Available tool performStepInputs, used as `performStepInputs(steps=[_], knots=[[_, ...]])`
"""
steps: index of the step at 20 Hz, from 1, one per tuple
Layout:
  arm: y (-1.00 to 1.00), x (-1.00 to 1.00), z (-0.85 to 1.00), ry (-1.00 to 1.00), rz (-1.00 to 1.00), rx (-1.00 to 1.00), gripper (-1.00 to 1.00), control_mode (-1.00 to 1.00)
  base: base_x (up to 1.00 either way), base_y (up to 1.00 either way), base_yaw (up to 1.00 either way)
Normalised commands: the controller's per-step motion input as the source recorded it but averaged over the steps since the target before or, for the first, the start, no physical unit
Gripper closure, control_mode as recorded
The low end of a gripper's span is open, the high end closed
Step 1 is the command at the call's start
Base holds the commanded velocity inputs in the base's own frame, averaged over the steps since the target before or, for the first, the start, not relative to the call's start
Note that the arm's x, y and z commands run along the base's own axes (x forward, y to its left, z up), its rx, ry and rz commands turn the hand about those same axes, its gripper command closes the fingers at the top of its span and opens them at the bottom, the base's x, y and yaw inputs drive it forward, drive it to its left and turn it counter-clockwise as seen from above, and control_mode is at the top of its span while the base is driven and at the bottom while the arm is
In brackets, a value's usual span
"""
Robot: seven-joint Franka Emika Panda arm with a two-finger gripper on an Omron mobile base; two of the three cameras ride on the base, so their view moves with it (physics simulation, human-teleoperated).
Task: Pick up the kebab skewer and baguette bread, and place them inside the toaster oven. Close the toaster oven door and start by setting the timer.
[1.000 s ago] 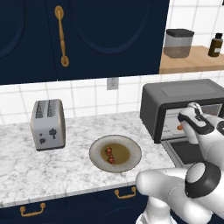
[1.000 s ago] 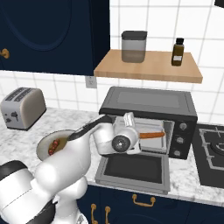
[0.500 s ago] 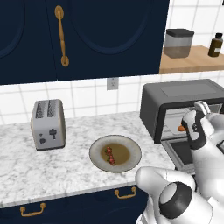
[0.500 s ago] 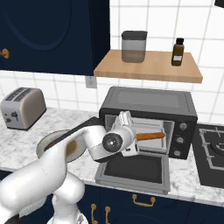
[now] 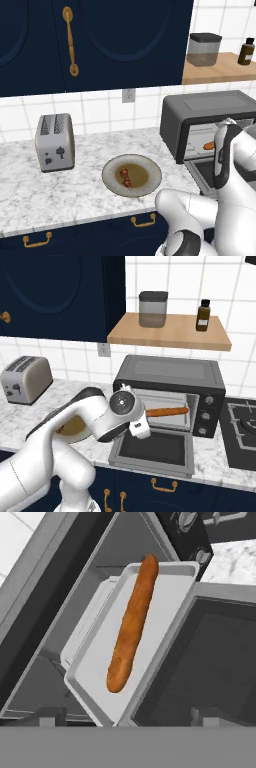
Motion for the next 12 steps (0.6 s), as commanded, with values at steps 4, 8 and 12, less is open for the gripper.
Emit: performStepInputs(steps=[4,8,12], knots=[[0.88,-0.25,0.11,0.31,0.42,-0.12,-1.0,-1.0,0.0,0.0,0.0],[1.0,-0.27,0.0,0.36,0.43,-0.18,-1.0,-1.0,0.0,0.0,0.0],[1.0,-0.11,0.0,0.37,0.43,-0.2,-1.0,-1.0,0.0,0.0,0.0]])
